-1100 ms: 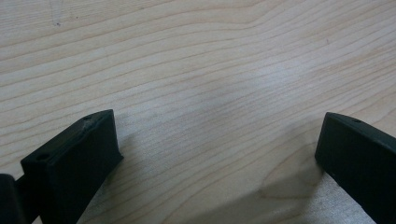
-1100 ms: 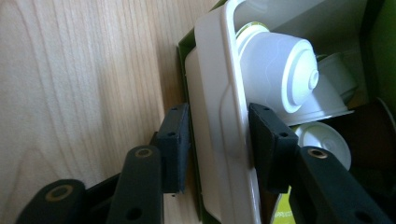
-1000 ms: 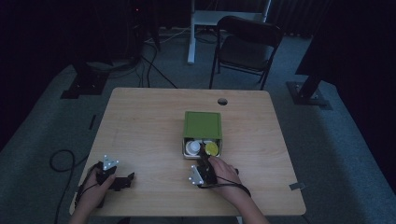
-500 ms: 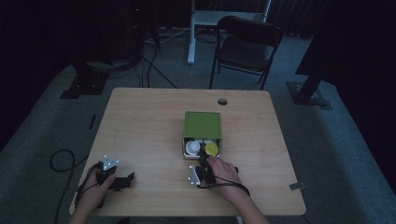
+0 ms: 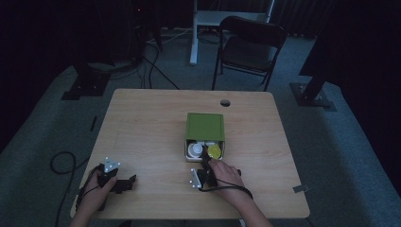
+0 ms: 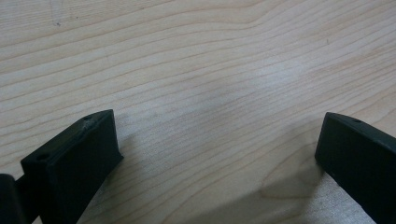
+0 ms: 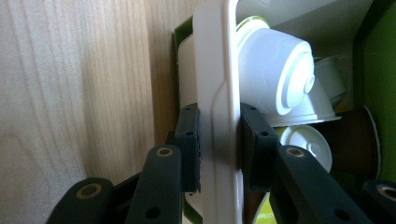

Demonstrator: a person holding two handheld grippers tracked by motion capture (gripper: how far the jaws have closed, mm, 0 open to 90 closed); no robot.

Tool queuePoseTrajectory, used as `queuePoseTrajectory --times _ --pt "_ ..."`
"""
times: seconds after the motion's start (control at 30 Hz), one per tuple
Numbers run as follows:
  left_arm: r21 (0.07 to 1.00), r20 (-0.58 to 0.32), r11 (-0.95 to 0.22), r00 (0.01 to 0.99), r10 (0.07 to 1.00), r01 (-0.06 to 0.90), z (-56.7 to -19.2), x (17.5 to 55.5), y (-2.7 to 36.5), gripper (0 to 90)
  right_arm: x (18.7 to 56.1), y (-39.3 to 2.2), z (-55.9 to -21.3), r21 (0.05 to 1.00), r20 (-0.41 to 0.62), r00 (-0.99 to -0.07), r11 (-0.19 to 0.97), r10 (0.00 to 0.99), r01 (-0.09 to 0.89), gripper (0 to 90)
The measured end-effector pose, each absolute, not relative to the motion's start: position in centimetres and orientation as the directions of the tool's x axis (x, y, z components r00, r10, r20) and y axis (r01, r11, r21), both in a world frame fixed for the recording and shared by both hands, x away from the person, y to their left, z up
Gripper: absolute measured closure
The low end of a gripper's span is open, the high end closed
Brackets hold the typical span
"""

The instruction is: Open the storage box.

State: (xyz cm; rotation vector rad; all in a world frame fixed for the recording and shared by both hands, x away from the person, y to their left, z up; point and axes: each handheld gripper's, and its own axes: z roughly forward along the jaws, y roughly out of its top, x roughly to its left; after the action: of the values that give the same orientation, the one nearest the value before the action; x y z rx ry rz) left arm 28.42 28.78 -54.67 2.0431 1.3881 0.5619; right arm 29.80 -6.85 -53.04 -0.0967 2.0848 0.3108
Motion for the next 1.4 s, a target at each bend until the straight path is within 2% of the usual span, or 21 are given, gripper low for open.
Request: queuePoseTrajectory --times 1.4 --pt "0.683 0.012 -0.273 0.363 0.932 0.678 -54.7 28.4 28.8 0.0 26.1 -6.7 -52.9 0.132 -0.857 -0.515 0.968 0.003 -0.213 73.0"
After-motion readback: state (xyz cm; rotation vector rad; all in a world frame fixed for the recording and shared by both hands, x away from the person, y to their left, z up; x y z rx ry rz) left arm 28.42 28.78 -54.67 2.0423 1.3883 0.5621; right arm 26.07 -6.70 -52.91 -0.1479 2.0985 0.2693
